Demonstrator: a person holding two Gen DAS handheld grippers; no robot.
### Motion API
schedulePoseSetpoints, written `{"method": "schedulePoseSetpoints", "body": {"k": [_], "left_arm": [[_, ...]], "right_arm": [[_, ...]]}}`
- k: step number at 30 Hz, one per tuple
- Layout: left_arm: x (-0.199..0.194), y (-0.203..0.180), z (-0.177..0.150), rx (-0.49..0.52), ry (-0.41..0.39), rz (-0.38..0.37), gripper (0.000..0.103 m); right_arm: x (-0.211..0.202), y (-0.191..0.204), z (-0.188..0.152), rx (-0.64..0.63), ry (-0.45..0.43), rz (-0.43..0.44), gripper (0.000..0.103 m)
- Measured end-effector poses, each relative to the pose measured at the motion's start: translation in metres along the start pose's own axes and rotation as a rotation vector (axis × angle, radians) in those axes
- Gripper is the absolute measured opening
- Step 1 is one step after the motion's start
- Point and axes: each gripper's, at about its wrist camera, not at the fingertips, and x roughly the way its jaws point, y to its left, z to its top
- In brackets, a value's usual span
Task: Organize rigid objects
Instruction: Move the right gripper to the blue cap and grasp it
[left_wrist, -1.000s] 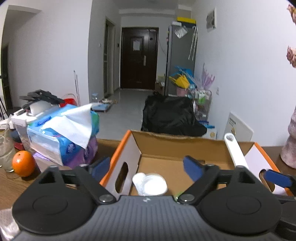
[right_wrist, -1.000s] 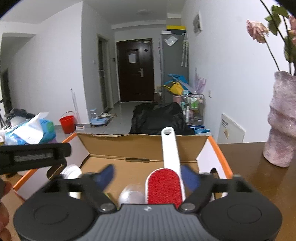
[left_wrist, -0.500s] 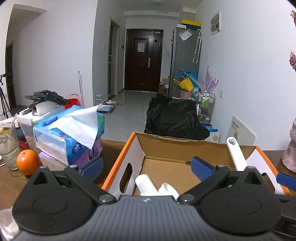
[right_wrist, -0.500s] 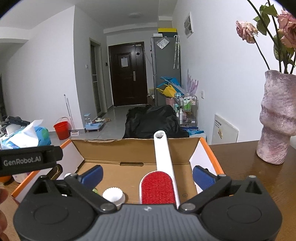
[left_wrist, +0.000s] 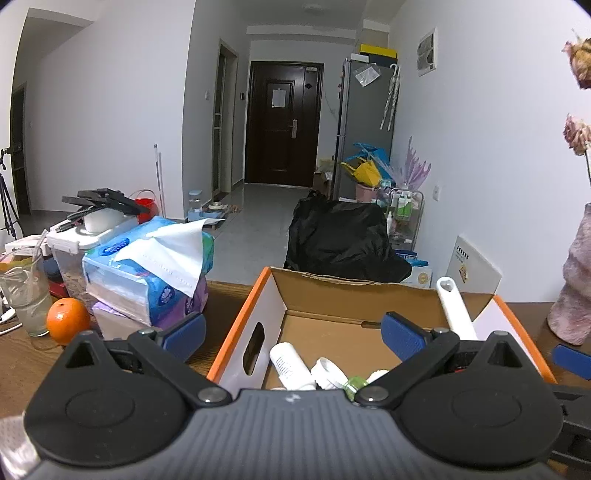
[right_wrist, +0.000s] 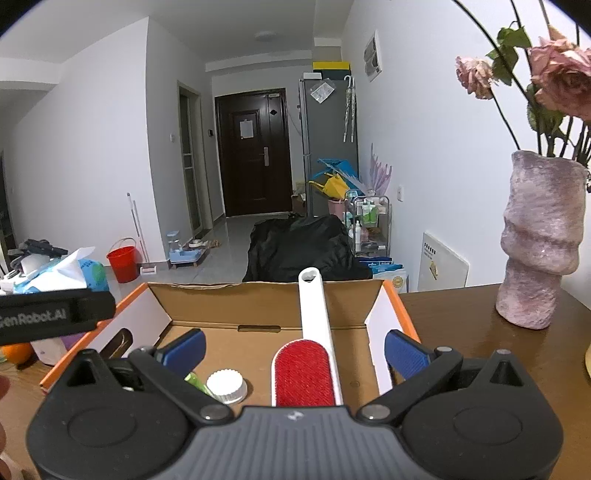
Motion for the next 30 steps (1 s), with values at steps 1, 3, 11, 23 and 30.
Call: {"method": "schedulePoseSetpoints", "body": {"k": [1, 3, 11, 23, 30], "left_arm": [[-0.004, 0.001, 0.0, -0.001, -0.002, -0.001, 0.103], [-0.01, 0.002, -0.001, -0.002, -0.002, 0.0, 0.103], [-0.038, 0.01, -0.008, 0.002, -0.015, -0.007, 0.103], [-0.077, 0.025, -0.028, 0.02, -0.021, -0.001, 0.103], [-0.097, 0.04, -0.043, 0.016, -0.014, 0.018, 0.103]], "right_arm": [[-0.003, -0.001, 0.0, 0.001, -0.002, 0.0, 0.103], [-0.01, -0.003, -0.001, -0.002, -0.005, -0.002, 0.103], [-0.042, -0.013, -0.007, -0.013, -0.021, -0.012, 0.103], [-0.093, -0.026, -0.021, -0.039, -0.055, -0.008, 0.103], [-0.118, -0.038, -0.037, -0.052, -0.053, -0.026, 0.103]]}}
